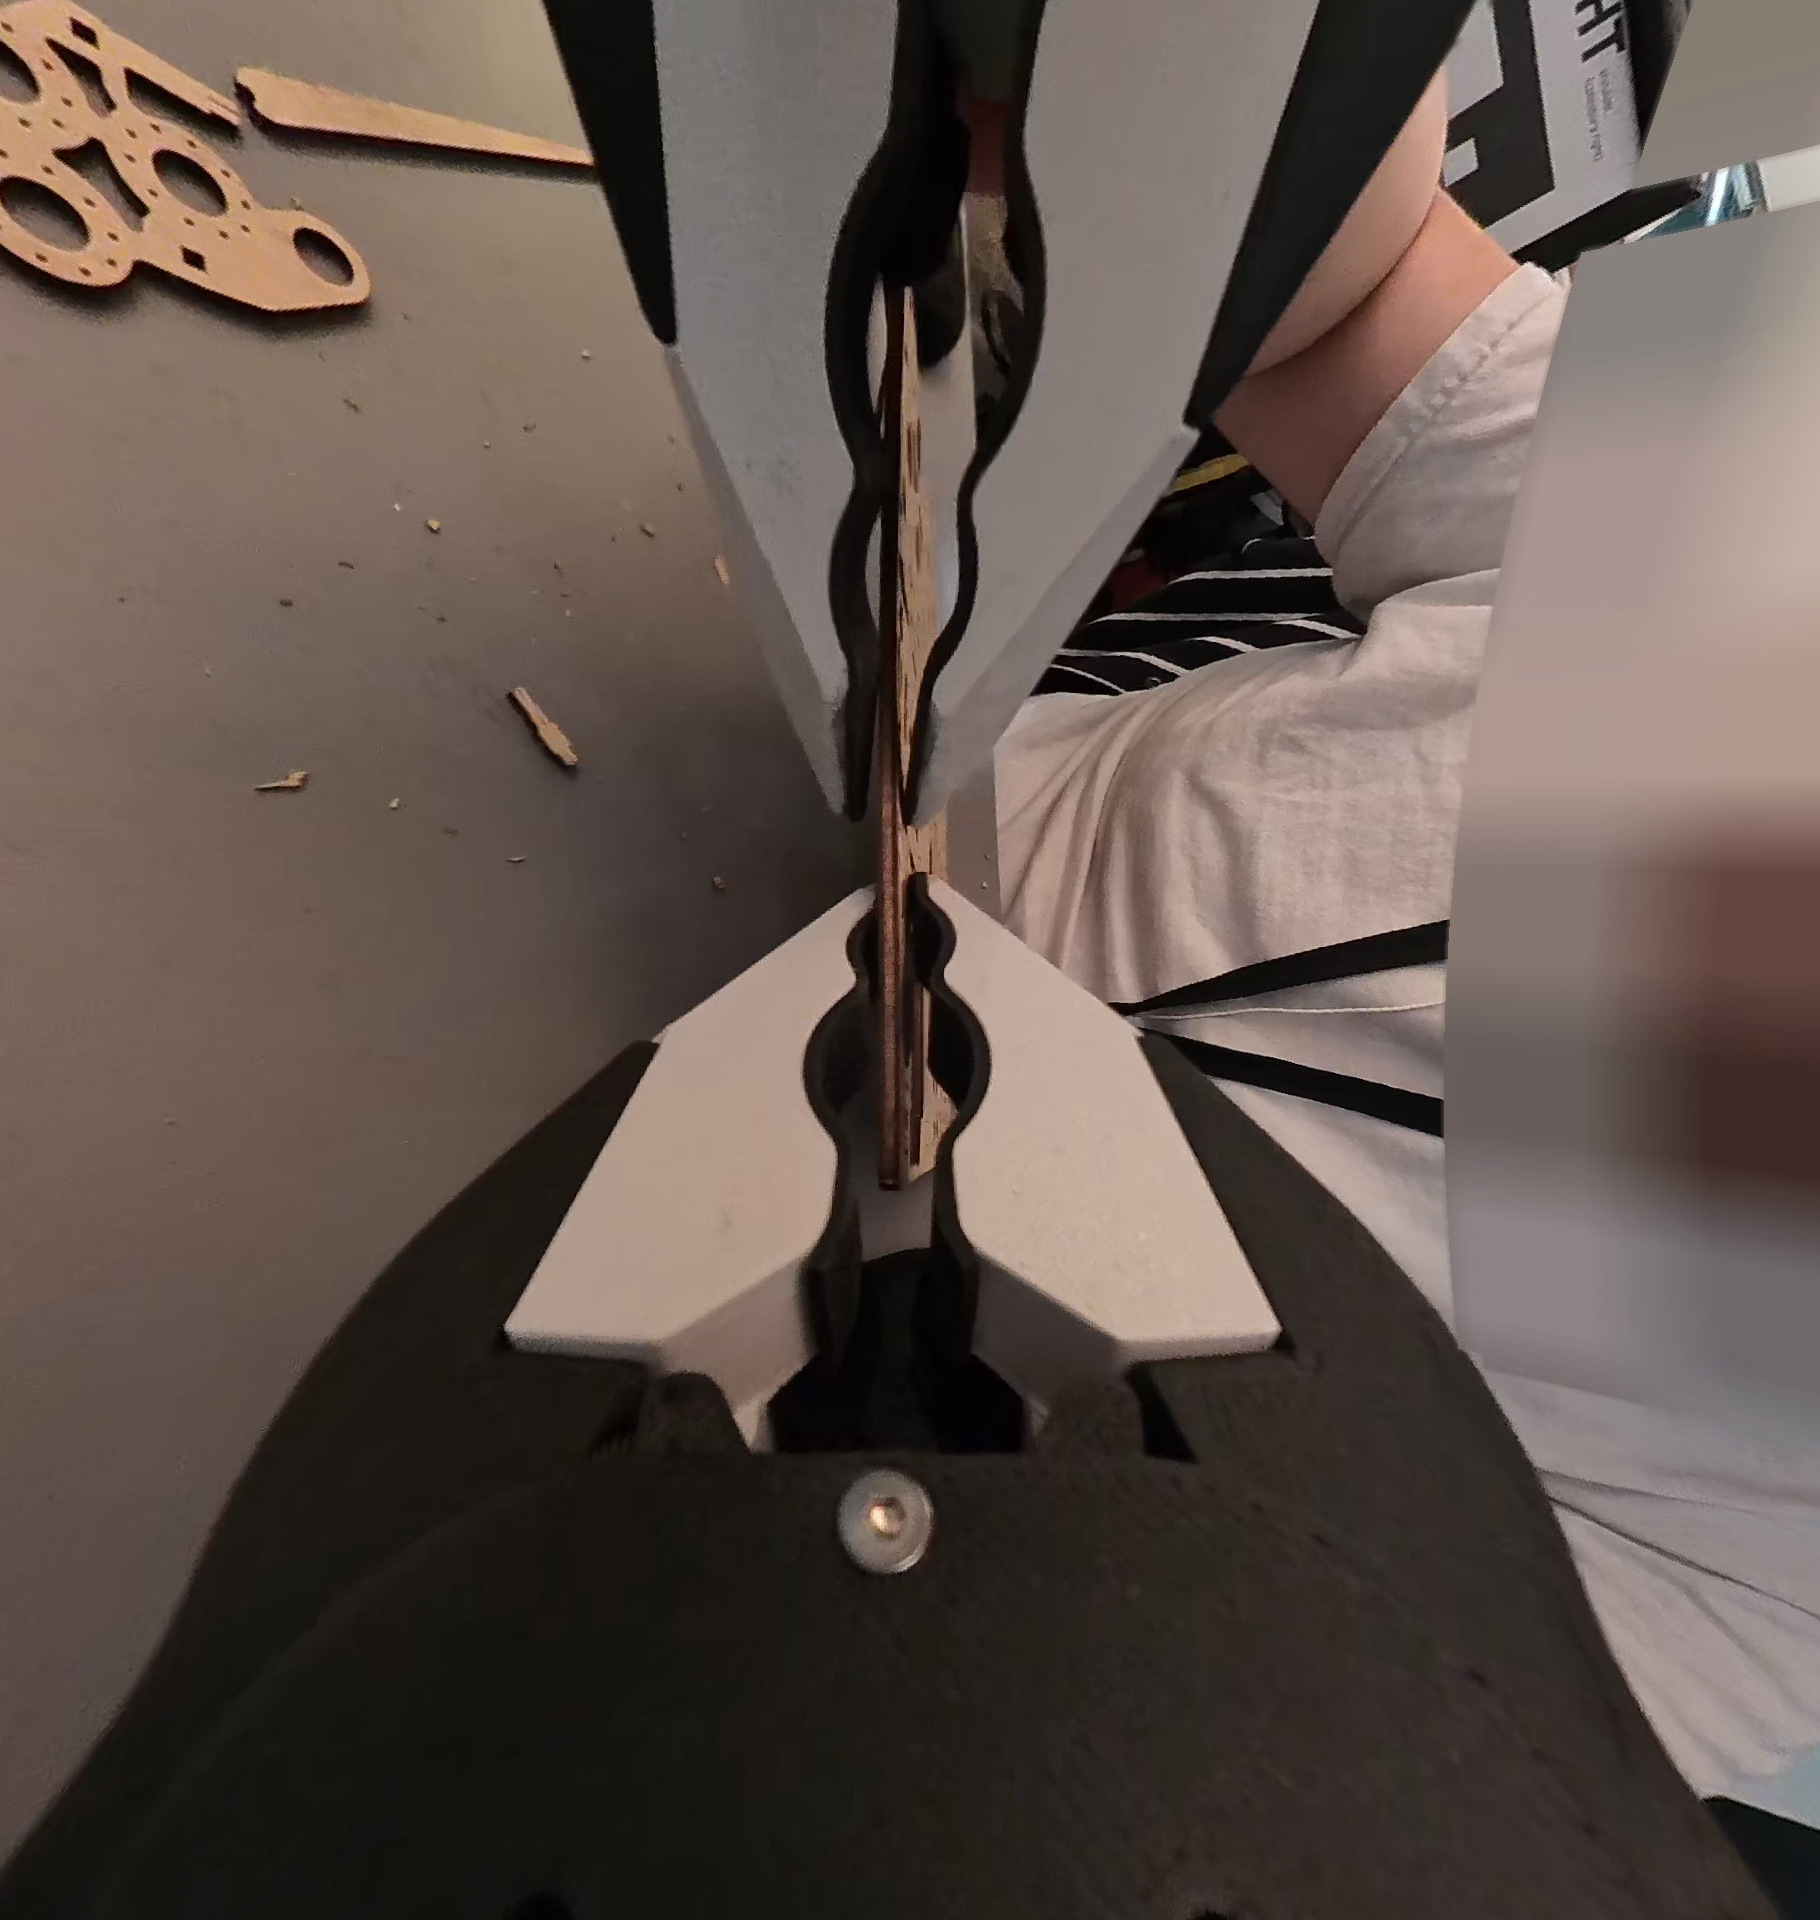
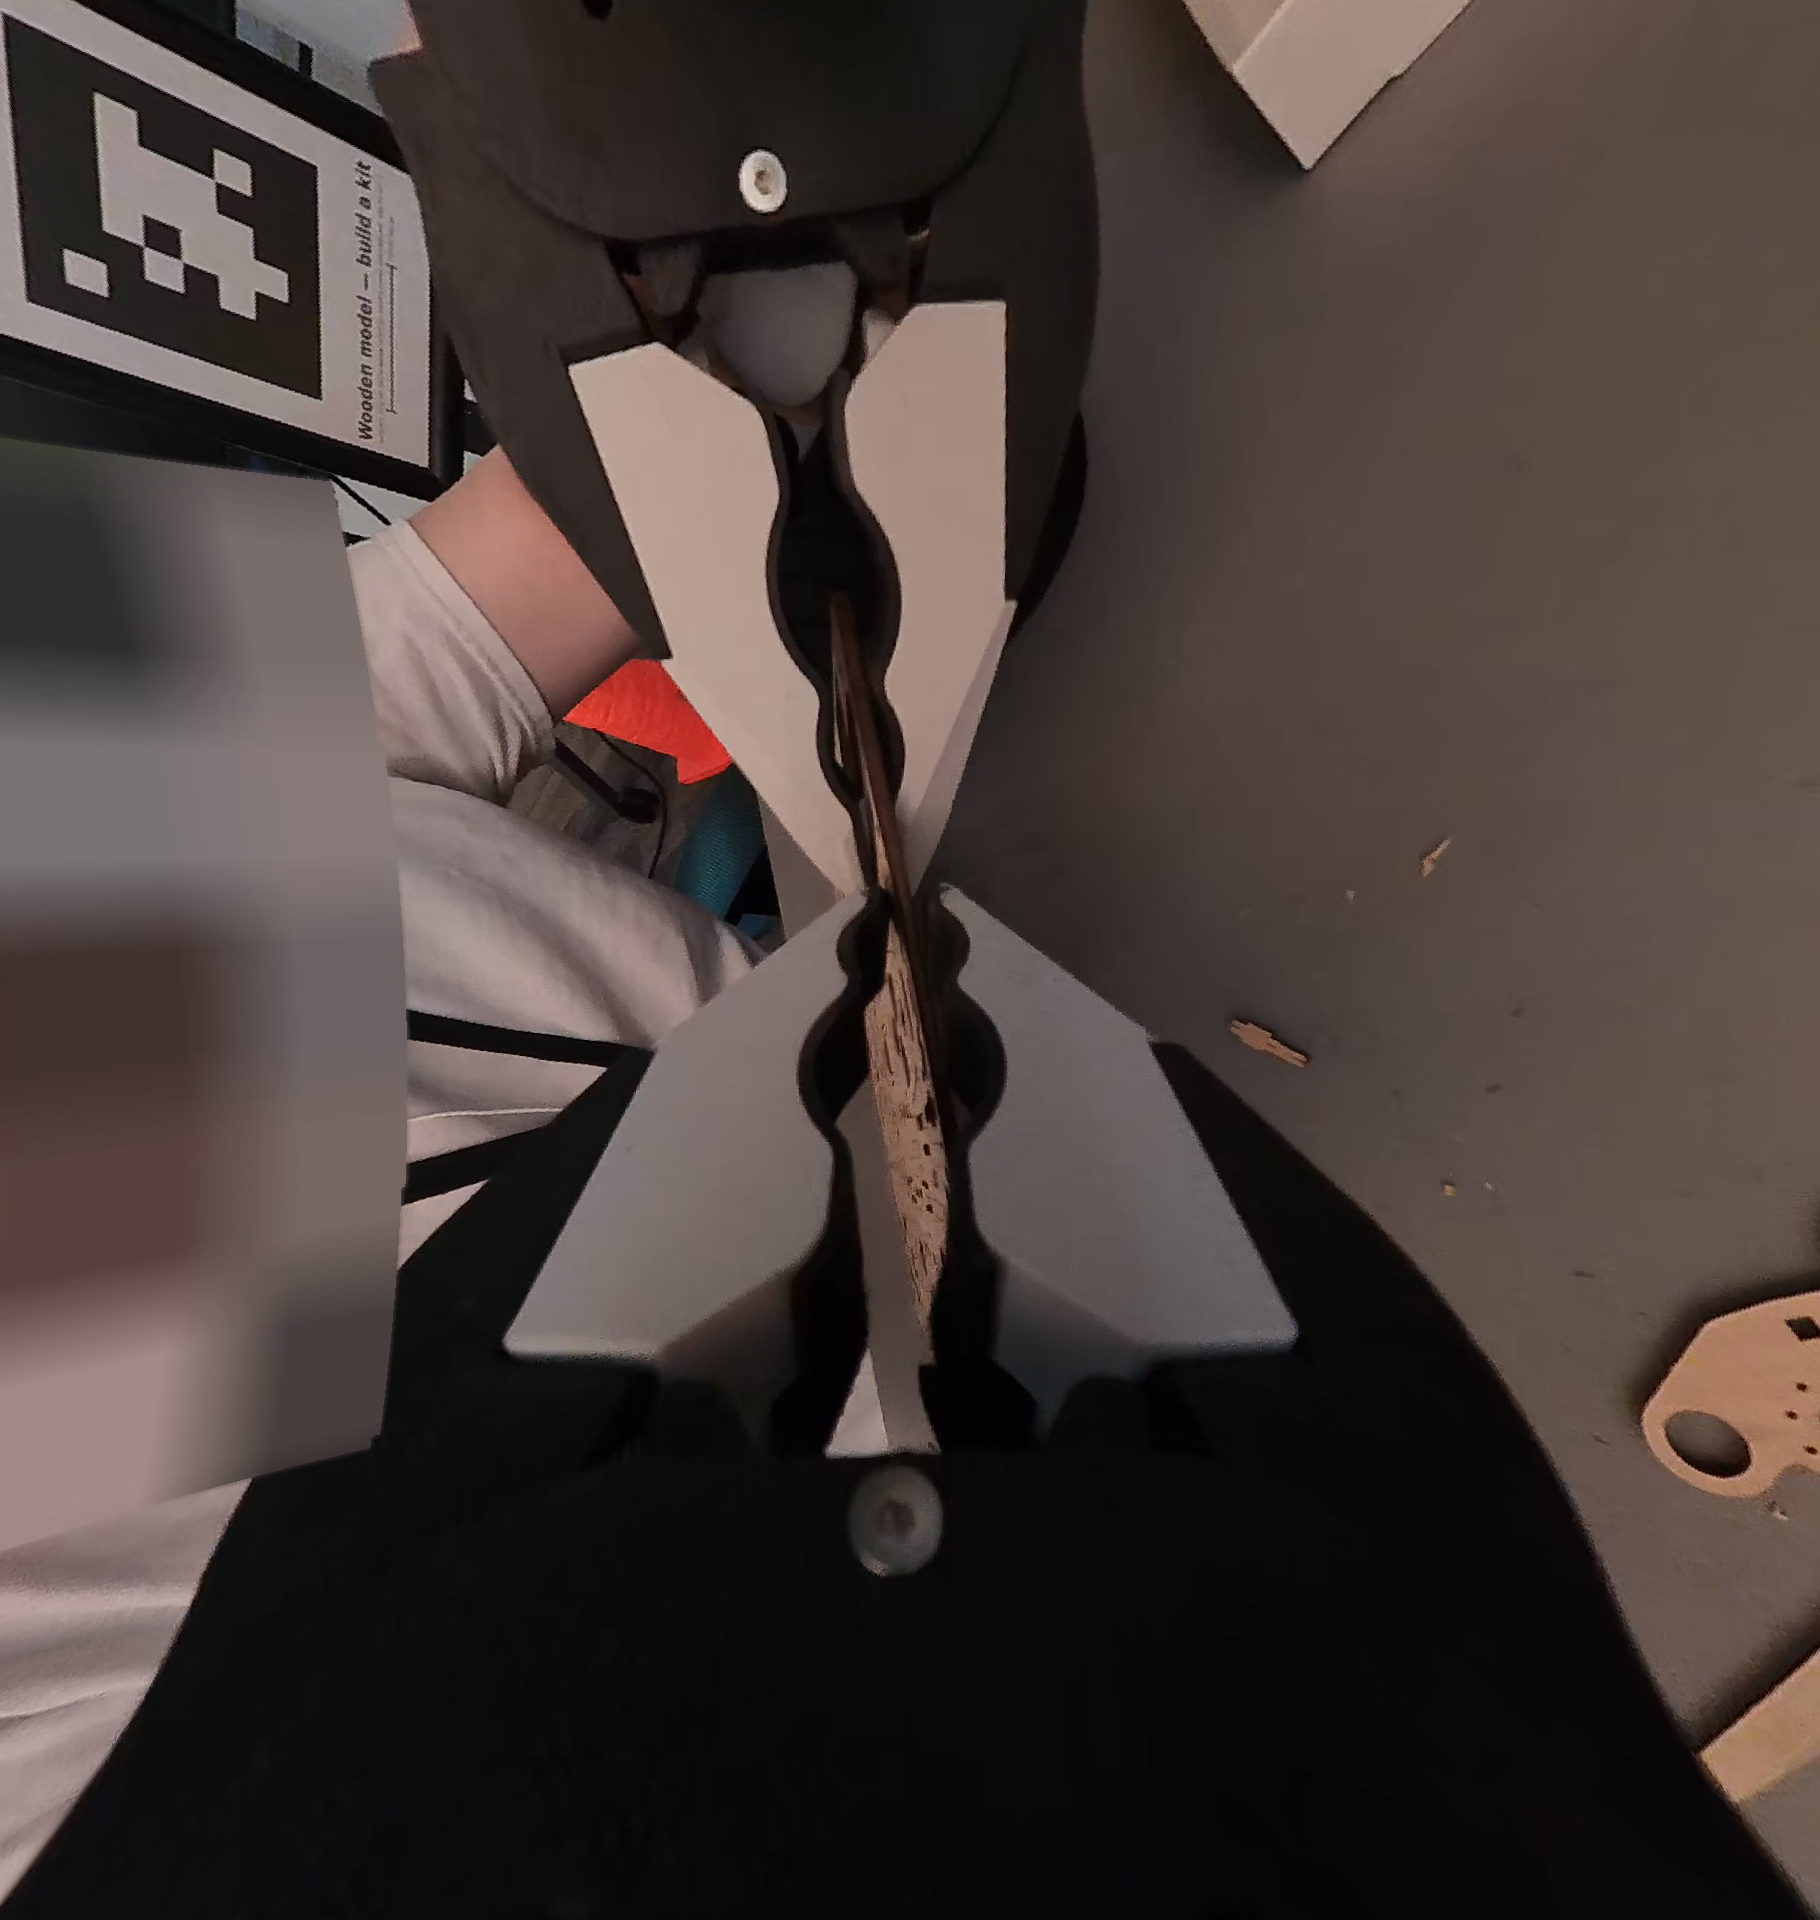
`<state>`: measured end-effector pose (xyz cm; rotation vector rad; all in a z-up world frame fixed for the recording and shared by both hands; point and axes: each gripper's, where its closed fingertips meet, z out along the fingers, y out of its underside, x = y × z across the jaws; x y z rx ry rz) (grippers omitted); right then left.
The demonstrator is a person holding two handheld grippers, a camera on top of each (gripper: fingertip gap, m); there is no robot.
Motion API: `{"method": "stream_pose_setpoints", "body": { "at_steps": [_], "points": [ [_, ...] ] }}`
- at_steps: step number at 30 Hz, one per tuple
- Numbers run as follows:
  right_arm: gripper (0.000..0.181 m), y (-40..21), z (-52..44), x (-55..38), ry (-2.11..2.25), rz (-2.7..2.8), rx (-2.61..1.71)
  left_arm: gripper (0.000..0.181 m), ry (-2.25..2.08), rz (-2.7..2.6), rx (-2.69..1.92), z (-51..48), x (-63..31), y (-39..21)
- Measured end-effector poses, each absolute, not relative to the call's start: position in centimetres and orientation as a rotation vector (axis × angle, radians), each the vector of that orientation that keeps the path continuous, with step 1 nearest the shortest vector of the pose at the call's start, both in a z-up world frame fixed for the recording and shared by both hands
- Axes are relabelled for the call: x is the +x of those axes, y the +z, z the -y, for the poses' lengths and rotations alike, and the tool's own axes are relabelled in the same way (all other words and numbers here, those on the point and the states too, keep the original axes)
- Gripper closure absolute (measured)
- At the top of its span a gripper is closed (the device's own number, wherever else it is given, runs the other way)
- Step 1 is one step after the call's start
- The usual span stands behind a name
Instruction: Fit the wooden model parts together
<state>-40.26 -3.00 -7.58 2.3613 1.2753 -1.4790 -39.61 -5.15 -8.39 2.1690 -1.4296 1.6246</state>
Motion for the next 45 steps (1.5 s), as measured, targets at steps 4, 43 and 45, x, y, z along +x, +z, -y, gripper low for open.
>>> {"method": "stream_pose_setpoints", "body": {
  "at_steps": [4, 43, 45],
  "points": [
    [0.176, -7.6, 2.7, -40.3, -1.479, -1.265, 2.377, 0.180, 1.619, 1.431, 2.182, 5.0, -39.7, -8.4],
    [0.174, -7.2, 1.4, -38.9, -1.073, -1.029, 2.556, 0.180, 1.595, 1.359, 2.338, 4.1, -38.9, -8.0],
    [0.174, -7.4, 0.9, -39.1, -1.019, -1.037, 2.582, 0.179, 1.565, 1.354, 2.383, 3.7, -39.0, -8.3]
  ]
}}
